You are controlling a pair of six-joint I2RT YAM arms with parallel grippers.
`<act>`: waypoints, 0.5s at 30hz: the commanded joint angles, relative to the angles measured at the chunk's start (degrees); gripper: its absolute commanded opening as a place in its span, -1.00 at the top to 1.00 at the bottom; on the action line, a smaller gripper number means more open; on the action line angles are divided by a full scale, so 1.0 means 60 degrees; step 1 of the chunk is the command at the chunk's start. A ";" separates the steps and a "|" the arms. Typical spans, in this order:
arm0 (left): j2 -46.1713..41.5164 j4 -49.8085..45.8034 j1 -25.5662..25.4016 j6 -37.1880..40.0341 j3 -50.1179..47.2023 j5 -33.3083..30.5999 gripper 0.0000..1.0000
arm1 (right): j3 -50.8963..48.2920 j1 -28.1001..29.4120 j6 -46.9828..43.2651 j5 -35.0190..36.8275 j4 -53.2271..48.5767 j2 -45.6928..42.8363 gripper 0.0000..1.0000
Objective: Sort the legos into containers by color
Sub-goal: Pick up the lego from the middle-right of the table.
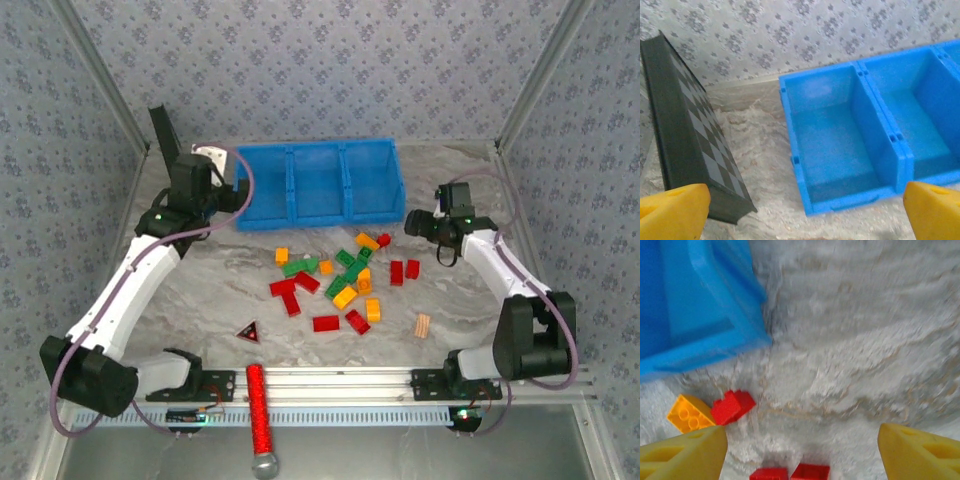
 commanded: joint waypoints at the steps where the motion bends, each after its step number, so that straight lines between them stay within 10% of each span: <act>1: -0.0450 -0.1395 -0.0267 0.0038 0.0422 -0.0006 -0.98 | -0.0360 0.0221 0.0576 -0.0270 -0.0337 0.0268 -0.56; 15: -0.1540 -0.1950 -0.0500 -0.0412 0.0191 0.0293 -0.98 | -0.0894 0.1067 0.1063 0.0198 -0.0133 0.1357 -0.31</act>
